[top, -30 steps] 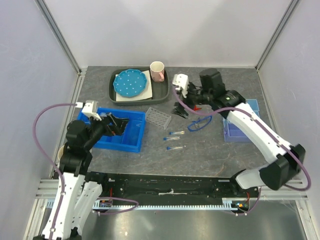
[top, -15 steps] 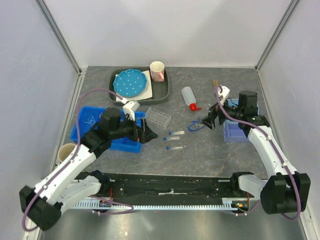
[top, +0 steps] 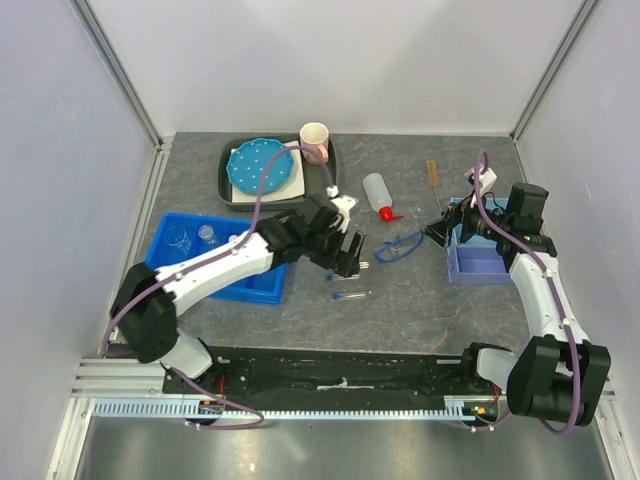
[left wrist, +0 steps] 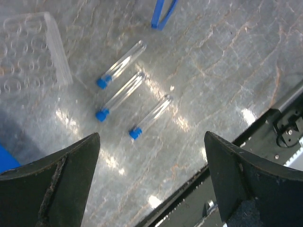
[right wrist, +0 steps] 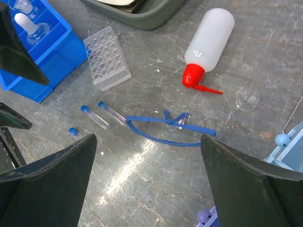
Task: Organize the chemistry lab equipment
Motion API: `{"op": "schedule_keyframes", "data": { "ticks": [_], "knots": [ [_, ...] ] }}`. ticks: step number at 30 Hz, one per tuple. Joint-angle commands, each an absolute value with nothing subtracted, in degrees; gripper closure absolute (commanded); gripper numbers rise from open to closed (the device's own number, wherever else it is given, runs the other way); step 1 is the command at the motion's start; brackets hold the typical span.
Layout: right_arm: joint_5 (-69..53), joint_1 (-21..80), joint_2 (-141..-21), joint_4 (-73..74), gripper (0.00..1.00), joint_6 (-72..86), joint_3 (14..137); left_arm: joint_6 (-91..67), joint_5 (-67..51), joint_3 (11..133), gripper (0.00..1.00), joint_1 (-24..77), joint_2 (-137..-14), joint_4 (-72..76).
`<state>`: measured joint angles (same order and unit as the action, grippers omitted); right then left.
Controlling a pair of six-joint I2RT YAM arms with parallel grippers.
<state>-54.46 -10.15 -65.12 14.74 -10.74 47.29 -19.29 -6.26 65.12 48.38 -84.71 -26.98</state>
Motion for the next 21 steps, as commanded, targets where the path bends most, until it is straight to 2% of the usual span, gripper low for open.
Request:
{"op": "schedule_keyframes", "data": {
  "ticks": [1, 8, 21],
  "knots": [
    [-55.8, -10.8, -65.5, 15.3, 0.02, -10.2, 50.4, -12.2, -2.6, 75.6, 0.03, 50.0, -93.8, -29.2],
    [-52.6, -11.8, -62.7, 15.8, 0.02, -11.1, 50.5, -8.4, -0.8, 91.2, 0.07, 51.2, -107.2, -35.2],
    [-52.1, -12.7, -62.4, 16.4, 0.02, -11.3, 51.3, -5.2, -0.4, 103.7, 0.13, 52.6, -119.4, -35.9]
  ]
}}
